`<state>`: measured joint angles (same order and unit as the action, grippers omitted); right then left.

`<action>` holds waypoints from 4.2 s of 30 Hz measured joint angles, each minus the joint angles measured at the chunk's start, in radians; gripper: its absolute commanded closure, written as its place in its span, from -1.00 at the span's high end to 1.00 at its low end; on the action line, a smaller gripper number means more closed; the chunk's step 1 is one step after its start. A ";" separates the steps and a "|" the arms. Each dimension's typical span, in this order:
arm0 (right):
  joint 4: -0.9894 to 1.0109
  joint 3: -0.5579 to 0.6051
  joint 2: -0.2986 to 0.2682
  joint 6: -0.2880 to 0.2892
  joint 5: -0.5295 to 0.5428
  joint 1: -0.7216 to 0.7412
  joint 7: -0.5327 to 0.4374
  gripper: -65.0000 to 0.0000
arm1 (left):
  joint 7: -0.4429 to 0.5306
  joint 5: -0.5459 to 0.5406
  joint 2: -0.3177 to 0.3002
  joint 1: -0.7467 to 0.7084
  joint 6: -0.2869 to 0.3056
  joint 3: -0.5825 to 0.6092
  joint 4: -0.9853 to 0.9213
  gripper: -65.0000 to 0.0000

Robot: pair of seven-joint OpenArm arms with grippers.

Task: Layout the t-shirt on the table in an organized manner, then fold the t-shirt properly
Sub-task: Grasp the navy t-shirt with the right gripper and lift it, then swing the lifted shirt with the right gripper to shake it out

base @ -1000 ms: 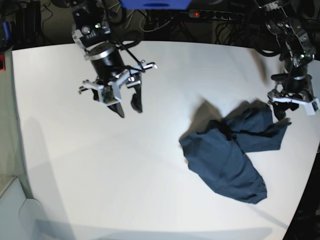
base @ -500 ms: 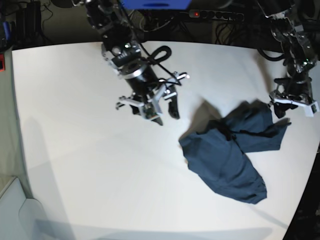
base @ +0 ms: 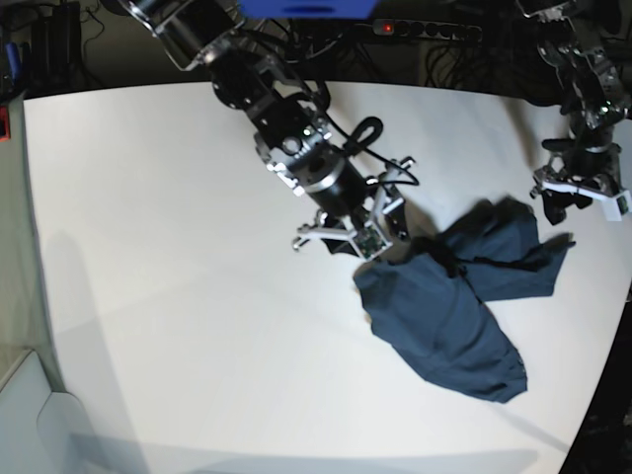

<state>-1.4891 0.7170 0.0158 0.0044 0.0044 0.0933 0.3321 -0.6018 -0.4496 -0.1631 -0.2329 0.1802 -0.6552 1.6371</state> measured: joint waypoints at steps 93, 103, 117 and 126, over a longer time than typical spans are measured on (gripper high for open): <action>-0.502 -0.512 0.011 -0.001 0.002 0.849 0.117 -1.00 | -0.008 -0.001 -0.052 -0.149 0.002 -0.005 0.281 0.07; -0.487 -0.463 0.076 0.000 0.004 0.836 0.223 -0.96 | -0.008 -0.001 -0.050 -0.139 0.003 -0.005 0.281 0.07; -0.298 -0.199 0.134 0.001 0.007 0.726 0.196 -0.59 | -0.003 -0.001 -0.045 -0.127 0.003 -0.005 0.282 0.07; -0.006 -0.034 0.131 0.003 0.010 0.576 0.065 -0.25 | -0.002 -0.001 -0.039 -0.135 0.003 -0.005 0.282 0.07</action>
<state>-1.4952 0.6830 0.1467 0.0074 0.0147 0.6689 0.3969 -0.6041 -0.4507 -0.2024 -0.3683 0.1833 -0.6605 1.9186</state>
